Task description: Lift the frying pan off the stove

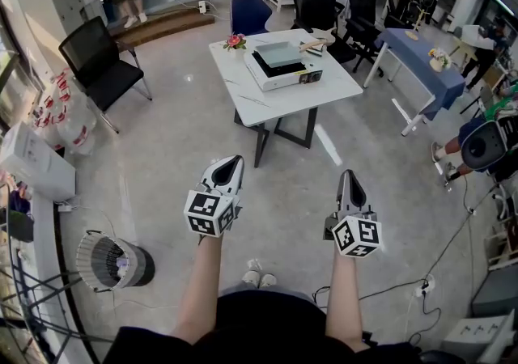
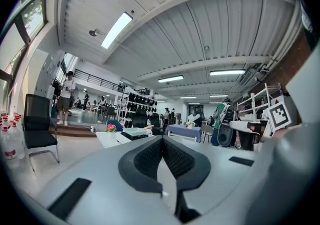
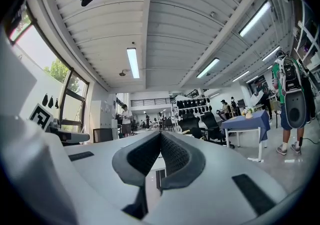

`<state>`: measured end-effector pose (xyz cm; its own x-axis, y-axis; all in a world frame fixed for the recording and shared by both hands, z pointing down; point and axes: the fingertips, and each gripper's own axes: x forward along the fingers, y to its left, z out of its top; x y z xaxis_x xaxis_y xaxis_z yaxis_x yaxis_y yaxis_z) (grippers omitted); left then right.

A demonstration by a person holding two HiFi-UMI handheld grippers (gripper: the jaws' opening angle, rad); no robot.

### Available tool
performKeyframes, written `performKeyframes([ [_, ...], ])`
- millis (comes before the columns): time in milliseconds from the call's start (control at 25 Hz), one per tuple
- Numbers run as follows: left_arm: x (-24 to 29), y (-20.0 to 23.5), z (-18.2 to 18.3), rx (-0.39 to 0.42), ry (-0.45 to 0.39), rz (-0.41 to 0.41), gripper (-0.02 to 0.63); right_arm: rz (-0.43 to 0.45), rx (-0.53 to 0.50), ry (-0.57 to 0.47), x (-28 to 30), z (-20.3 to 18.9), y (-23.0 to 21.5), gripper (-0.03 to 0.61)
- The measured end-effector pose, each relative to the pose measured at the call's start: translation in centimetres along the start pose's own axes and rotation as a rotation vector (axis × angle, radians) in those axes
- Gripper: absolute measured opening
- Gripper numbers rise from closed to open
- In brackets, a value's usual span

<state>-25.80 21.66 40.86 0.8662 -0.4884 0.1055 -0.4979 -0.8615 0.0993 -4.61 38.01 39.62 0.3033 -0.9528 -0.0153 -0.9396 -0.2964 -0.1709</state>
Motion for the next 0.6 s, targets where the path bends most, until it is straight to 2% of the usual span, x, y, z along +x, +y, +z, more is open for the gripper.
performKeyframes([
  [240,0.1,0.1,-0.6,-0.009,0.014,-0.008,0.018,0.031,0.010,0.007,0.1,-0.7,0.5,0.024],
  [440,0.4,0.4,-0.9,-0.015,0.019,-0.011,0.018,0.074,0.030,-0.015,0.4,-0.5,1.0,0.149],
  [600,0.8,0.9,-1.0,-0.019,0.018,-0.015,0.018,0.084,0.035,-0.016,0.8,-0.8,1.1,0.202],
])
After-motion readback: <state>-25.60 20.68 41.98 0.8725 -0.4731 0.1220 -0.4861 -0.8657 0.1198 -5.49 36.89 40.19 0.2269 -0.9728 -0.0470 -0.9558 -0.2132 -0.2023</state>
